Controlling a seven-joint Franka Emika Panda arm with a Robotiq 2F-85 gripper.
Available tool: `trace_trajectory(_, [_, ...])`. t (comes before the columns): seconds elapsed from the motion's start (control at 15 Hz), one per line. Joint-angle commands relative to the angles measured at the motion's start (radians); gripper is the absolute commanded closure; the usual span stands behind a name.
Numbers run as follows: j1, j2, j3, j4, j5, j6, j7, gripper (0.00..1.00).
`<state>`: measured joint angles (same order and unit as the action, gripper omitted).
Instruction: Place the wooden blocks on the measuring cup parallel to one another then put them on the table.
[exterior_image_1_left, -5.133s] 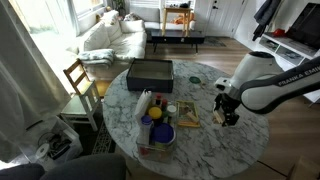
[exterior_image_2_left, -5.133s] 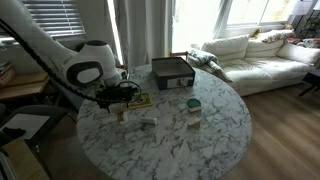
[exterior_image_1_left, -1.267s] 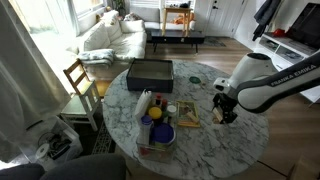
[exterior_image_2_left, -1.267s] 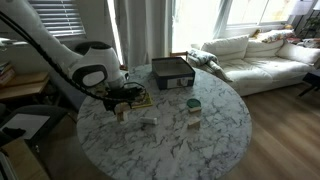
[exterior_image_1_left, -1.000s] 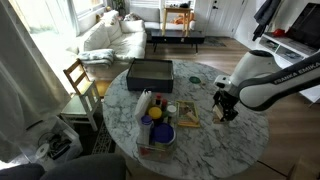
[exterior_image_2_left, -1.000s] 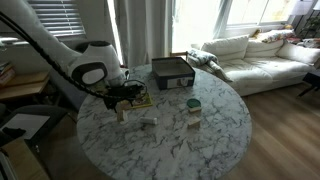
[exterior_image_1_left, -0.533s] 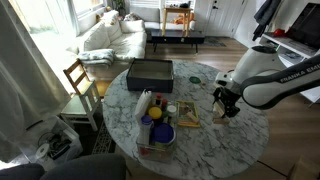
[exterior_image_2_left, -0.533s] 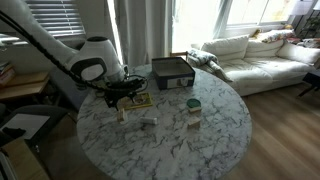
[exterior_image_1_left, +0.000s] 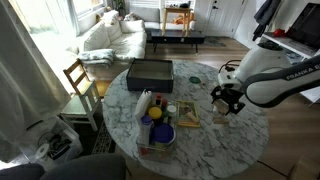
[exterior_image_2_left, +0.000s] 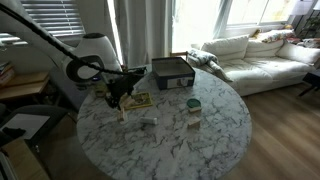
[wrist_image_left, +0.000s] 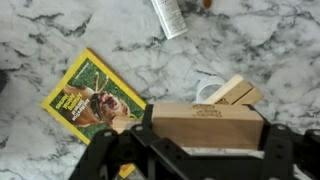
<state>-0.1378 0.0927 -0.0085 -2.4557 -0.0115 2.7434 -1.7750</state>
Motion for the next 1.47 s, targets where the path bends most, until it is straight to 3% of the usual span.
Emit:
trace_trajectory(0.0, [-0.01, -0.045, 0.014, -0.043, 0.08, -0.006, -0.265, 0.4])
trace_trajectory(0.33, [-0.001, -0.051, 0.003, -0.054, 0.121, -0.063, -0.574, 0.4])
trace_trajectory(0.6, [0.007, -0.038, -0.013, -0.064, 0.071, -0.064, -0.648, 0.4])
trace_trajectory(0.67, [0.013, -0.026, -0.01, -0.043, 0.092, -0.057, -0.611, 0.15])
trace_trajectory(0.93, [0.013, -0.024, -0.011, -0.048, 0.086, -0.057, -0.627, 0.15])
trace_trajectory(1.0, [0.013, -0.024, -0.011, -0.049, 0.086, -0.057, -0.628, 0.4])
trace_trajectory(1.4, [0.02, 0.001, -0.011, -0.044, 0.049, -0.076, -0.694, 0.4])
